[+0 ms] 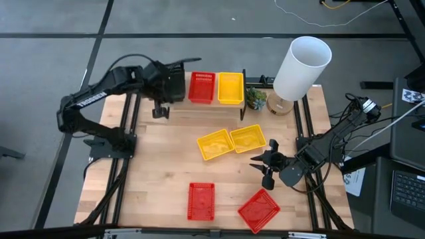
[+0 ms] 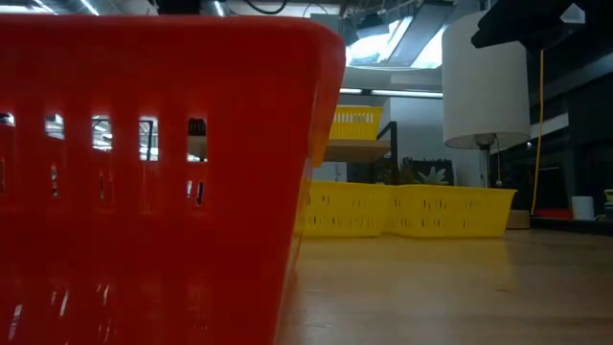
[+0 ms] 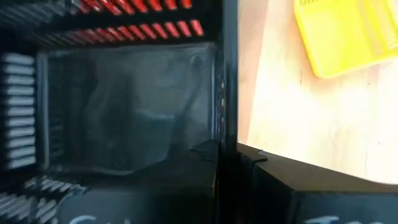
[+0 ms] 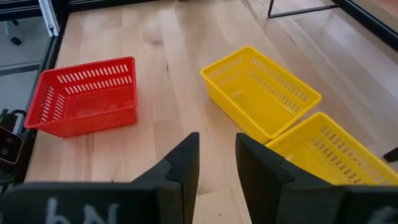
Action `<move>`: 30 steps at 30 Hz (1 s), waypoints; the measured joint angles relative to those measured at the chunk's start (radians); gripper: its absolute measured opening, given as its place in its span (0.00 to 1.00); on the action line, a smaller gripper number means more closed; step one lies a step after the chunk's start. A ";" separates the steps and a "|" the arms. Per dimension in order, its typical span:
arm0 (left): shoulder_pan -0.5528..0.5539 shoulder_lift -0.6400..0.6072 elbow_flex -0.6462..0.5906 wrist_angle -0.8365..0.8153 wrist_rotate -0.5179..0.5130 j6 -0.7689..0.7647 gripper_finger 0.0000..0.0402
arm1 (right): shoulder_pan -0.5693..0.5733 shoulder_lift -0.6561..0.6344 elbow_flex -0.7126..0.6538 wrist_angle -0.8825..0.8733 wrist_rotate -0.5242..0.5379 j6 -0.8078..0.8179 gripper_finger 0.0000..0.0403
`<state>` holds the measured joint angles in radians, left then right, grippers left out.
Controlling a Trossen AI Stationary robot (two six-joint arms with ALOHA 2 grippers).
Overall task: Stack baskets on shelf by color
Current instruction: Stack the black bin on the other black bin on the shelf
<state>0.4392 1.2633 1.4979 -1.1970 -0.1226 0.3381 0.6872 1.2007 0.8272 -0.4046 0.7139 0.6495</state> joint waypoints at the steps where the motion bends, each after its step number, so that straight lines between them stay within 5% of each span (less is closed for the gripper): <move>1: 0.020 -0.001 0.000 0.004 0.018 0.012 0.00 | 0.000 0.000 0.000 0.000 0.000 0.000 0.25; 16: 0.132 0.009 -0.111 0.031 0.101 0.090 0.00 | 0.000 0.000 0.000 -0.017 0.000 0.022 0.25; 30: 0.138 0.008 -0.153 0.092 -0.009 0.144 0.00 | 0.000 0.000 0.000 -0.019 0.000 0.026 0.26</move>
<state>0.5775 1.2716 1.3453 -1.1055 -0.1319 0.4819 0.6876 1.2007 0.8272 -0.4232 0.7139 0.6750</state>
